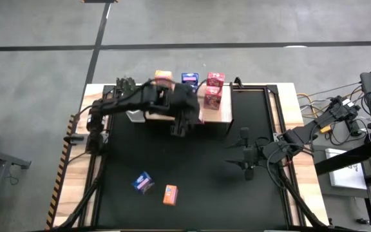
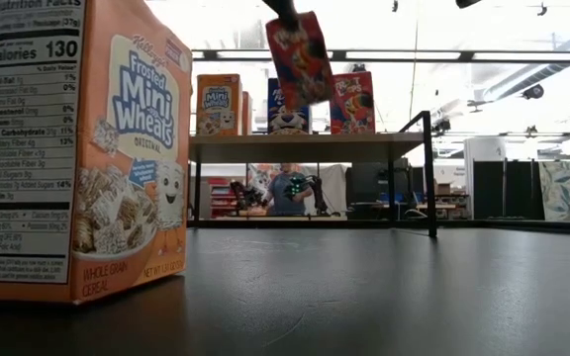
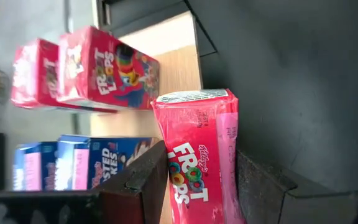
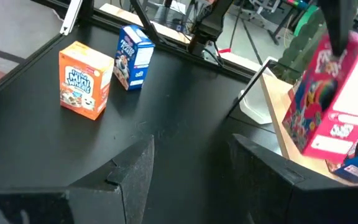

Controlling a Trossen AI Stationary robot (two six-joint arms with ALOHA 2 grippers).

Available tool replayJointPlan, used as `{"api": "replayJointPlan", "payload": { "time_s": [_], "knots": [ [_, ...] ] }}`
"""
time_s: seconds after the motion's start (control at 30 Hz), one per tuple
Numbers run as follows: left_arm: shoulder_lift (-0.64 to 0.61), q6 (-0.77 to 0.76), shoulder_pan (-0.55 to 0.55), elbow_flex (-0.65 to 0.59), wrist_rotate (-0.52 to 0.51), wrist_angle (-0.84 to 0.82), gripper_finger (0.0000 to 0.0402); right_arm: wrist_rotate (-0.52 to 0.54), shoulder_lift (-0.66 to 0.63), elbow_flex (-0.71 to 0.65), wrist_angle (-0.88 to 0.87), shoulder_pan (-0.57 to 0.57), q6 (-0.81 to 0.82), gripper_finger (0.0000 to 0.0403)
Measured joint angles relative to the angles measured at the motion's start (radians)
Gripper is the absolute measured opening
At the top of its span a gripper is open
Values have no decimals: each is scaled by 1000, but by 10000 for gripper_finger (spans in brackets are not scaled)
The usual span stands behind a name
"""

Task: Stack cereal on shelf
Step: Put the red cereal box on the shelf aligned with the other red cereal boxes

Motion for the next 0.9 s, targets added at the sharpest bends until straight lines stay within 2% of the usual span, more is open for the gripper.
{"api": "replayJointPlan", "payload": {
  "time_s": [0.13, 0.53, 0.9],
  "knots": [
    [26, 1, 56, 0, 66, 8, 149, 0, 0, 0, -2, 0, 4, 201],
    [71, 30, 128, 5, 67, 53, 149, 0, -1, 0, -1, 0, 3, 201],
    [80, 53, 139, 5, 76, 69, 153, 1, -1, 0, -4, 0, 50, 201]
  ]
}}
